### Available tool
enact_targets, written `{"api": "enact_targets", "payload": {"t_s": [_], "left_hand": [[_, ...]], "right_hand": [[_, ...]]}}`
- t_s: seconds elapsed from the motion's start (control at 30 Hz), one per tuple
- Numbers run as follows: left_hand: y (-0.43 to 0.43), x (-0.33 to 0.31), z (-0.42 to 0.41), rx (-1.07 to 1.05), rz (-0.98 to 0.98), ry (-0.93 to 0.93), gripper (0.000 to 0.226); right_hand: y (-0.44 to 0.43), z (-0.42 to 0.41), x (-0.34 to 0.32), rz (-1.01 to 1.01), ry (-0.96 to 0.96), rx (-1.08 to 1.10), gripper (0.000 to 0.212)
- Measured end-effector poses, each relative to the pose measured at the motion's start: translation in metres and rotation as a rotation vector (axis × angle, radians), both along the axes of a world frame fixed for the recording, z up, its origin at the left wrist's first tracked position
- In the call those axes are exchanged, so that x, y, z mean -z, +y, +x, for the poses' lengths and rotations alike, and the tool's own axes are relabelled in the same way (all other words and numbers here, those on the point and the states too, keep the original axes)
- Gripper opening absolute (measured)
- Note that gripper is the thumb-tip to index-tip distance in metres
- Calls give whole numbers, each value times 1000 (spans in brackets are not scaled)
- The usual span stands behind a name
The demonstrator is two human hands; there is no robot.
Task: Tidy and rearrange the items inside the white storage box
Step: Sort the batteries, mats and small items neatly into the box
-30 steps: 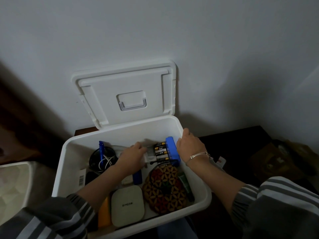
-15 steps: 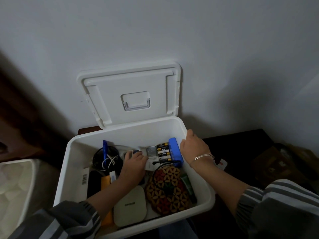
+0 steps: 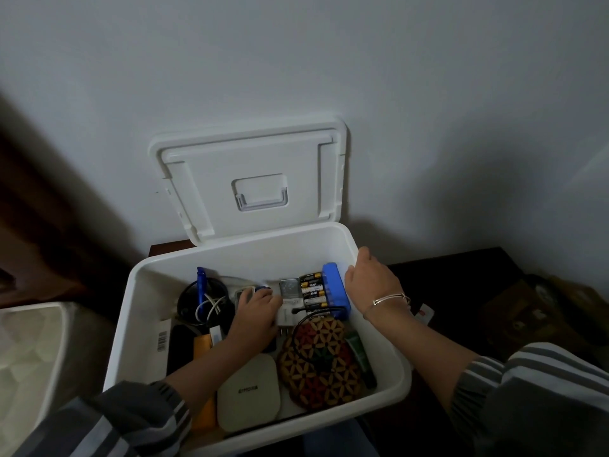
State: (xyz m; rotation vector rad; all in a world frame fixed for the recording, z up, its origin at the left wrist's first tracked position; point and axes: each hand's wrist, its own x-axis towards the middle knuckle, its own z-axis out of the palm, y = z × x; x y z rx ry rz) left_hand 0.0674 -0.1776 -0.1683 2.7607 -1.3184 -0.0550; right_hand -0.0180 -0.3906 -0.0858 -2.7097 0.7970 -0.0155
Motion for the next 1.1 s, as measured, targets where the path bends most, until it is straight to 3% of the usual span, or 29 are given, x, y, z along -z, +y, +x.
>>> {"api": "enact_targets", "payload": {"t_s": [0.33, 0.47, 0.63, 0.8, 1.1], "left_hand": [[4, -10, 2, -122, -103, 202, 38], [-6, -20, -3, -310, -157, 465, 27], [-20, -30, 1, -570, -186, 779, 31], [-8, -64, 1, -773, -368, 1117, 25], [50, -100, -29, -947, -872, 1406, 24]], "right_hand": [[0, 1, 0, 1, 1, 5, 21], [0, 0, 1, -8, -5, 2, 22], [1, 0, -1, -1, -10, 3, 22], [1, 1, -2, 3, -1, 5, 23], [3, -2, -6, 23, 17, 19, 26]]}}
